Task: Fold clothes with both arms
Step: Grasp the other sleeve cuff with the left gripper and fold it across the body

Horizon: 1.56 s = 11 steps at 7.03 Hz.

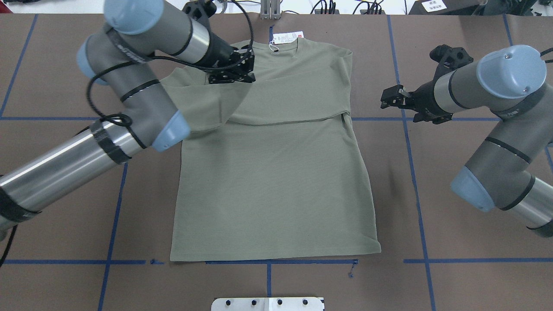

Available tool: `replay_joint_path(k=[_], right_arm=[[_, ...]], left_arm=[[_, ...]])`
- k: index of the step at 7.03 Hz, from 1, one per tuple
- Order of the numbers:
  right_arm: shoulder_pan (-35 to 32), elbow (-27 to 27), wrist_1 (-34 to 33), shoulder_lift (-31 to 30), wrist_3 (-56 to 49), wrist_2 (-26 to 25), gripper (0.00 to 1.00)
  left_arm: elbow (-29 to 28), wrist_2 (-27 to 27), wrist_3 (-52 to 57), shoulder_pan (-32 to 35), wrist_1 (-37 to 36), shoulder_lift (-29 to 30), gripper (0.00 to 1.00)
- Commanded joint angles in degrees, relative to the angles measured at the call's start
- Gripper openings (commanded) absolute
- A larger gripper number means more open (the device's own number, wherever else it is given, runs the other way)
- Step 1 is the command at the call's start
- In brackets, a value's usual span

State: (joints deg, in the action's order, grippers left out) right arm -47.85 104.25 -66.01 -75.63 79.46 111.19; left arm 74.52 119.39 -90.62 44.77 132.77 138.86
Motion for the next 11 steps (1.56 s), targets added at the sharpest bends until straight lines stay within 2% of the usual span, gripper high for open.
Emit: replay_joint_path(k=[1,2,3,4,6,7,9,10,11], right_arm=[[-0.3,0.2,0.0,-0.6,0.0,0.0,1.00],[-1.3,0.4,0.0,-1.9,-0.9,0.3,1.00],[-3.2,2.1,0.0,-5.3,-5.4,1.7,1.00],[-6.1,2.5,0.6,-8.4,-9.7,4.6,1.00],[-7.1,2.0,5.4,-11.3,-10.9,5.4,1.00],[-7.1,2.0,5.5,-11.4,-10.9,5.4,1.00],[-7.1,2.1,5.5,-11.6,-10.6,5.5,1.00],[-6.9,1.9,5.6,-11.5,-10.2,5.5,1.00],[-6.6,2.4,5.6,-11.3,-9.6,5.5,1.00]], left_arm=[[-13.9,-11.8,-5.9,-5.0,9.0,9.1,0.00],[-15.6,-13.9,-6.1,-6.9,8.9,11.1,0.00],[-22.4,-16.8,-6.1,-9.0,9.1,16.5,0.00],[-23.9,-19.0,-6.1,-10.6,9.3,17.7,0.00],[-26.0,-22.0,-6.1,-12.9,11.8,17.9,0.00],[-26.7,-22.0,-6.1,-13.7,12.5,18.2,0.17],[-27.6,-23.1,-6.1,-14.8,12.5,20.1,0.66],[-26.5,-23.1,-6.0,-14.5,12.3,20.0,0.75],[-21.3,-22.5,-5.3,-14.0,12.0,16.6,0.74]])
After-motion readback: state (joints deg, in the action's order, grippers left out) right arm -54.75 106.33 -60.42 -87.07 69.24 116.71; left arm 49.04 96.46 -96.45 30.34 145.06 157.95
